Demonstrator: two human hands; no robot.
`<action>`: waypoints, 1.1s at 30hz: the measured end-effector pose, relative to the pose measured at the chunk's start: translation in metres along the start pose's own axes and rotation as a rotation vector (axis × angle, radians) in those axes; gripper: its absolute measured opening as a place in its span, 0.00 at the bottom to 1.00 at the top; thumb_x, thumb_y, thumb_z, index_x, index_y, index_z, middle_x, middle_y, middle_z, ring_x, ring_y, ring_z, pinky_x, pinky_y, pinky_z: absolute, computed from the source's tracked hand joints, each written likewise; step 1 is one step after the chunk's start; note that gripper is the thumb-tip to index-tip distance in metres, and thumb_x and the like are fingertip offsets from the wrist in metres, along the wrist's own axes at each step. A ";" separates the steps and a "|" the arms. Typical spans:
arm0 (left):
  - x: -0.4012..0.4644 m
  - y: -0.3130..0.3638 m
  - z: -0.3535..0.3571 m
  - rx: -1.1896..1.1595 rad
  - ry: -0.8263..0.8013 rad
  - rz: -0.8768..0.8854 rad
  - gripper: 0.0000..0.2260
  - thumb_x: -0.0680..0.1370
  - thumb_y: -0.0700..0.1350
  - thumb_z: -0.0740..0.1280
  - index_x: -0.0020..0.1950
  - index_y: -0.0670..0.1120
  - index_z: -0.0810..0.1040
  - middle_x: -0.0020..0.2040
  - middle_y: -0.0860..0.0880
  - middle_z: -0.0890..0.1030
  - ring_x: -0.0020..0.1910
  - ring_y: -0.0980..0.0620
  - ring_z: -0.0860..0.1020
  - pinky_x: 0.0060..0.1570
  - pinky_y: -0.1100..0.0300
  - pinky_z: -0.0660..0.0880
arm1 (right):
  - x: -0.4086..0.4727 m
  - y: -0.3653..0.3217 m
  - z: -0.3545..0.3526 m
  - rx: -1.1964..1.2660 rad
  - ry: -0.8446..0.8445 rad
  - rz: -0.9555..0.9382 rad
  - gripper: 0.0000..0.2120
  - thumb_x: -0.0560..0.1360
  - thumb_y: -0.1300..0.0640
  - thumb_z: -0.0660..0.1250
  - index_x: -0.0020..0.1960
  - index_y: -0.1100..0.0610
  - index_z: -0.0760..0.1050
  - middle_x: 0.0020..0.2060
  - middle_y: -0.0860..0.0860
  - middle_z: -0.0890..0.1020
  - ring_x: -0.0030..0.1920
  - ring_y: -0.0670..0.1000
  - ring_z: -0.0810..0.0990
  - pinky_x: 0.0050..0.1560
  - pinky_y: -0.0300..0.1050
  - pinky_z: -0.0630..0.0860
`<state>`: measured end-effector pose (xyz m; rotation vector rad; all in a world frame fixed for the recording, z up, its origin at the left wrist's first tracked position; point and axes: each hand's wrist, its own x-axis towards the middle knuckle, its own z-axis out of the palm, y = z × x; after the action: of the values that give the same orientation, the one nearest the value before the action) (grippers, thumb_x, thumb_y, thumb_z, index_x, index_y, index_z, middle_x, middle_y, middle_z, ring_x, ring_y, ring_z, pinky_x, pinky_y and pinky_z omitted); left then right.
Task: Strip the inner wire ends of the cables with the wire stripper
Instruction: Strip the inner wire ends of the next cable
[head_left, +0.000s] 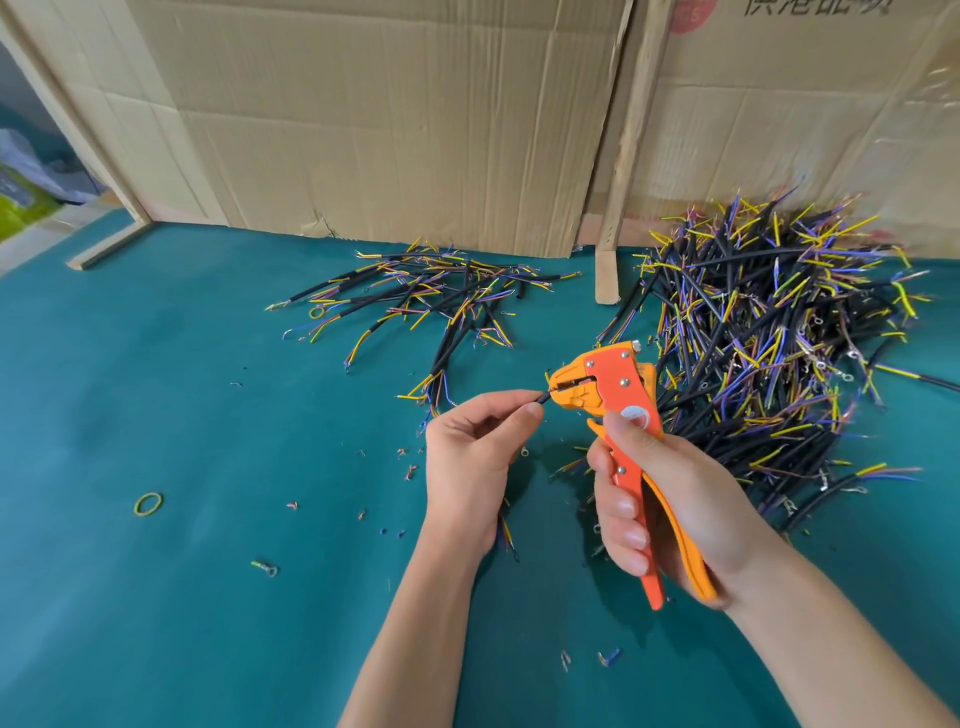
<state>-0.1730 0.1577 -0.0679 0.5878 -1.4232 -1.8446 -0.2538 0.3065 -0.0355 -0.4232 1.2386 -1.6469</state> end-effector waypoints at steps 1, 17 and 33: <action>0.000 0.000 0.000 0.010 -0.002 0.001 0.05 0.75 0.34 0.73 0.46 0.41 0.87 0.32 0.52 0.80 0.30 0.58 0.71 0.34 0.68 0.69 | 0.000 0.000 0.000 -0.008 0.013 -0.011 0.21 0.71 0.39 0.73 0.39 0.57 0.75 0.27 0.54 0.67 0.21 0.52 0.65 0.23 0.42 0.67; 0.002 0.001 0.000 -0.022 0.075 -0.094 0.04 0.76 0.36 0.73 0.46 0.44 0.86 0.33 0.53 0.80 0.31 0.57 0.71 0.35 0.66 0.70 | 0.001 0.001 0.000 0.199 -0.126 -0.055 0.19 0.67 0.56 0.81 0.52 0.63 0.78 0.40 0.66 0.79 0.39 0.65 0.81 0.49 0.65 0.80; 0.001 0.002 0.005 0.072 0.164 -0.066 0.05 0.75 0.36 0.74 0.44 0.47 0.85 0.38 0.52 0.86 0.36 0.60 0.80 0.38 0.69 0.75 | 0.003 0.013 0.020 0.401 -0.144 0.076 0.18 0.67 0.58 0.80 0.51 0.66 0.82 0.42 0.66 0.80 0.43 0.67 0.83 0.55 0.65 0.80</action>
<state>-0.1762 0.1597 -0.0642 0.8117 -1.3792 -1.7575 -0.2338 0.2941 -0.0397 -0.2361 0.7831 -1.7164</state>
